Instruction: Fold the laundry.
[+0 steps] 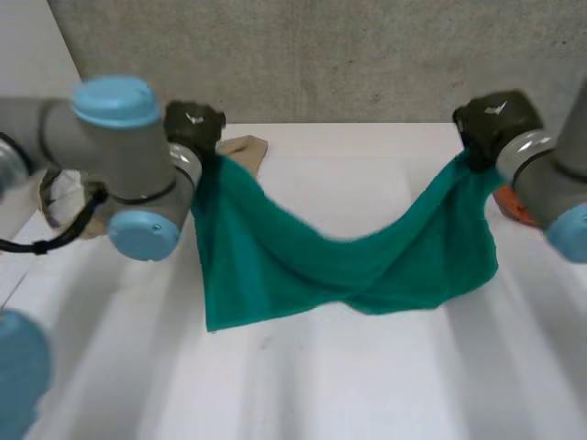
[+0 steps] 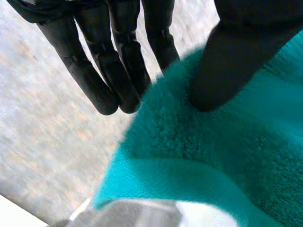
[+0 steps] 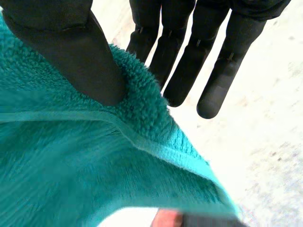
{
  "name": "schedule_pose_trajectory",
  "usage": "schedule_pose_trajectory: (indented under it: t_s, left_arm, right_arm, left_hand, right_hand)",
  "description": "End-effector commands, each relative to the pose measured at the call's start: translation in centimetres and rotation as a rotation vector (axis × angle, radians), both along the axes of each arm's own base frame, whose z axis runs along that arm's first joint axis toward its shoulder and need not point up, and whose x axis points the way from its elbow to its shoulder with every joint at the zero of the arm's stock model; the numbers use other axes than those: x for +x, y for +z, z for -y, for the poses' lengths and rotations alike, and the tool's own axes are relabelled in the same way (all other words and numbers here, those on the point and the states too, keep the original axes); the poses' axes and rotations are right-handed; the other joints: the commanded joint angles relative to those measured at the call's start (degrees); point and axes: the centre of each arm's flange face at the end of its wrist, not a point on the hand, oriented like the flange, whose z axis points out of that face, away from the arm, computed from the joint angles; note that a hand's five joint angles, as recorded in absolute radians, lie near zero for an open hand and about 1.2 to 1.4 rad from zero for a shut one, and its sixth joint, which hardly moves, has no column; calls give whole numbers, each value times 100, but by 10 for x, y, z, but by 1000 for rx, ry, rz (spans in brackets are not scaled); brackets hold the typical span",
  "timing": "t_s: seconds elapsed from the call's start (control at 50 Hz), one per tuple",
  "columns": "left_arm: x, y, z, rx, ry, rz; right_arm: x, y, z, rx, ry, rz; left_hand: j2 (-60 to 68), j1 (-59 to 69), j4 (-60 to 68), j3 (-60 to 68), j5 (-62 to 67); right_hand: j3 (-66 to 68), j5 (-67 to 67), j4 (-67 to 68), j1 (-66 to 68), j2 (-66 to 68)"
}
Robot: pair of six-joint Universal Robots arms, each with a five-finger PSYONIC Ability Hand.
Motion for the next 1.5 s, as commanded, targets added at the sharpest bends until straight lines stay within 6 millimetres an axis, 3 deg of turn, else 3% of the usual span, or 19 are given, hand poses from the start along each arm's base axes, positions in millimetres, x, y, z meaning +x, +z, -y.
schedule_pose_trajectory:
  t_s: [0.02,0.06,0.14,0.2,0.26,0.38,0.46,0.54,0.7,0.8,0.98,1.26,1.5]
  left_arm:
    - [-11,-29,23,-12,-38,21]
    - [-10,-23,23,-22,-37,18]
    - [1,8,19,-54,13,-5]
    - [11,21,2,-30,41,-1]
    - [16,27,-29,16,21,18]
    - [22,0,-118,189,-121,101]
    - [21,-26,-160,288,-220,141]
    - [19,-48,-180,356,-268,135]
    - [18,-80,-170,375,-200,123]
    - [18,-81,-161,339,-183,137]
    - [16,-99,-158,340,-194,188]
    - [11,-105,-136,277,-178,229]
    - [2,-106,-119,240,-175,250]
  right_arm:
    - [14,-40,12,-37,-57,-55]
    - [18,-44,13,-54,-65,-60]
    - [22,-47,14,-84,-85,-80]
    - [22,-48,13,-83,-83,-103]
    - [21,-51,13,-74,-79,-133]
    - [13,-58,10,-9,-78,-181]
    - [9,-63,5,31,-69,-183]
    - [7,-67,0,57,-58,-180]
    - [6,-73,-11,91,-37,-178]
    - [4,-76,-16,106,-37,-170]
    - [3,-83,-23,125,-30,-149]
    - [6,-86,-30,132,-13,-156]
    - [7,-89,-34,132,-3,-166]
  left_hand:
    - [-4162,-4129,-4205,-4191,-4164]
    - [-5108,-5076,-5151,-5137,-5110]
    - [-5150,-5117,-5193,-5179,-5152]
    - [-5150,-5117,-5193,-5179,-5152]
    - [-5150,-5117,-5193,-5179,-5152]
    - [-3149,-3116,-3192,-3177,-3151]
    - [-2607,-2574,-2650,-2636,-2609]
    - [-2839,-2807,-2882,-2868,-2841]
    - [-3161,-3128,-3204,-3190,-3163]
    - [-3127,-3094,-3170,-3156,-3129]
    - [-3161,-3128,-3204,-3189,-3163]
    - [-2976,-2943,-3019,-3005,-2978]
    - [-1918,-1885,-1961,-1947,-1920]
  right_hand:
    - [1182,1345,1135,1460,1230]
    - [1182,1345,1135,1460,1230]
    - [1182,1345,1135,1460,1230]
    - [1182,1345,1135,1460,1230]
    - [1182,1345,1135,1460,1230]
    - [1182,1345,1135,1460,1230]
    - [1182,1345,1135,1460,1230]
    - [1182,1345,1135,1460,1230]
    - [1182,1345,1135,1460,1230]
    - [1182,1345,1135,1460,1230]
    - [1182,1345,1135,1460,1230]
    - [1182,1345,1135,1460,1230]
    - [1182,1345,1135,1460,1230]
